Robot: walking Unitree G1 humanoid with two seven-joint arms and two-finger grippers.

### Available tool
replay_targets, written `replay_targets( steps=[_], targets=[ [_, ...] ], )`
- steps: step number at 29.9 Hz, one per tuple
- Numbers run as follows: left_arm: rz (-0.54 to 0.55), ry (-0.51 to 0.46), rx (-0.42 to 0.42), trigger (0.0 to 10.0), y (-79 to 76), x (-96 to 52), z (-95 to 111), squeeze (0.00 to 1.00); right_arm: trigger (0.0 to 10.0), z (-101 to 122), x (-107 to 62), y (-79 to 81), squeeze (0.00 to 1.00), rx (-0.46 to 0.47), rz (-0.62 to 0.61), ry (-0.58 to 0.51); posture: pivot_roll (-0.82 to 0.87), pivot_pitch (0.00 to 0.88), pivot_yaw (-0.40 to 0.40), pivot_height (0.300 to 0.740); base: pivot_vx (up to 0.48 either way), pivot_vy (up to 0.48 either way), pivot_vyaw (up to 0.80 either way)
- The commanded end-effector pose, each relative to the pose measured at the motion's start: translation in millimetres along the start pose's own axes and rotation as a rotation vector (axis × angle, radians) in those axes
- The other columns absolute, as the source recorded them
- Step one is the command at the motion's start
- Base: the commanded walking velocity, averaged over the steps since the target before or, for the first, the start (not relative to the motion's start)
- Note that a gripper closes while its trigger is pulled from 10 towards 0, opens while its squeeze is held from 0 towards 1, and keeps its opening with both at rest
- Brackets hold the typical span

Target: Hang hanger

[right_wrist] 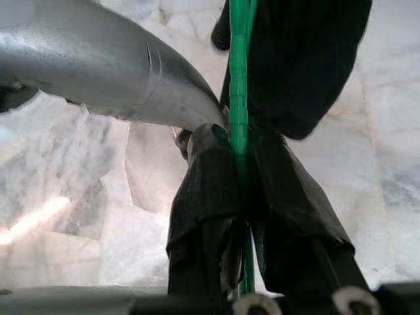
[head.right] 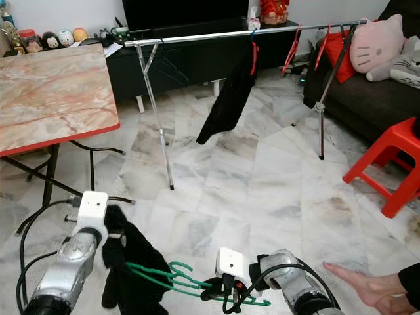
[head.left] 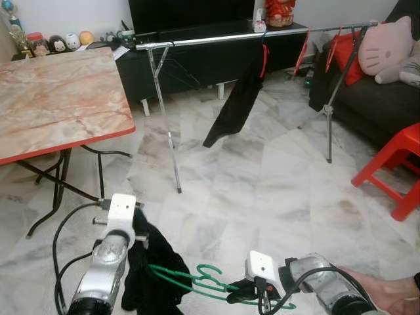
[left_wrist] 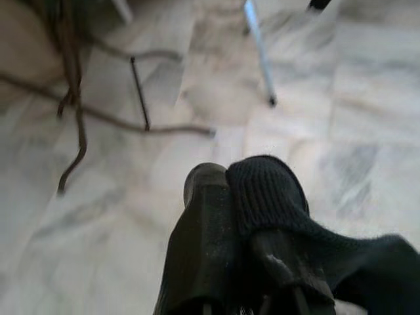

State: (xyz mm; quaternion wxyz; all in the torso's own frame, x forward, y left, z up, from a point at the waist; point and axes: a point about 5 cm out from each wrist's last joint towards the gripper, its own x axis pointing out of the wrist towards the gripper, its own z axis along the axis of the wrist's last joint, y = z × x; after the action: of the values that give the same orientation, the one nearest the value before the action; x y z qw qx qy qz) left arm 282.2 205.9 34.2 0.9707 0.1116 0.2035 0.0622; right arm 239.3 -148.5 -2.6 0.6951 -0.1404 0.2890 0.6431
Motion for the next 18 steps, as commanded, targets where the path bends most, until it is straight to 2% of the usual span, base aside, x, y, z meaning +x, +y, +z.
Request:
replay_targets(
  steps=[1, 4, 7, 9, 12, 14, 18],
  targets=[
    [0.044, 0.010, -0.004, 0.0, 7.1, 0.0, -4, 0.00, 0.0, 8, -1.9, -2.0, 0.00, -0.005, 0.013, -0.046, -0.05, 0.000, 0.027, 0.732, 0.000, 0.000, 0.00],
    [0.112, 0.062, -0.018, 0.0, 15.4, -1.7, -21, 0.00, 0.0, 7, -2.1, 3.6, 0.00, -0.001, 0.053, -0.052, -0.05, 0.000, 0.026, 0.732, 0.000, 0.000, 0.00],
    [0.148, 0.071, -0.040, 0.0, 19.5, -3.2, -27, 0.00, 0.0, 5, -2.7, 4.8, 0.00, 0.010, 0.048, -0.053, -0.05, 0.000, 0.025, 0.732, 0.000, 0.000, 0.00],
    [0.235, 0.093, -0.082, 0.0, 30.2, -6.4, -35, 0.00, 0.0, 3, -4.6, 8.4, 0.00, 0.025, 0.061, -0.061, -0.05, 0.000, 0.023, 0.732, 0.000, 0.000, 0.00],
    [0.270, 0.104, -0.095, 0.0, 34.0, -6.8, -38, 0.00, 0.0, 3, -6.2, 10.5, 0.00, 0.029, 0.069, -0.062, -0.05, 0.000, 0.023, 0.732, 0.000, 0.000, 0.00],
    [0.330, 0.140, -0.136, 0.0, 43.0, -9.0, -47, 0.00, 0.0, 3, -9.0, 11.2, 0.00, 0.020, 0.062, -0.052, -0.05, 0.000, 0.023, 0.732, 0.000, 0.000, 0.00],
    [0.358, 0.154, -0.154, 0.0, 46.7, -9.9, -51, 0.00, 0.0, 3, -10.4, 12.0, 0.00, 0.018, 0.059, -0.047, -0.05, 0.000, 0.023, 0.732, 0.000, 0.000, 0.00]
  ],
)
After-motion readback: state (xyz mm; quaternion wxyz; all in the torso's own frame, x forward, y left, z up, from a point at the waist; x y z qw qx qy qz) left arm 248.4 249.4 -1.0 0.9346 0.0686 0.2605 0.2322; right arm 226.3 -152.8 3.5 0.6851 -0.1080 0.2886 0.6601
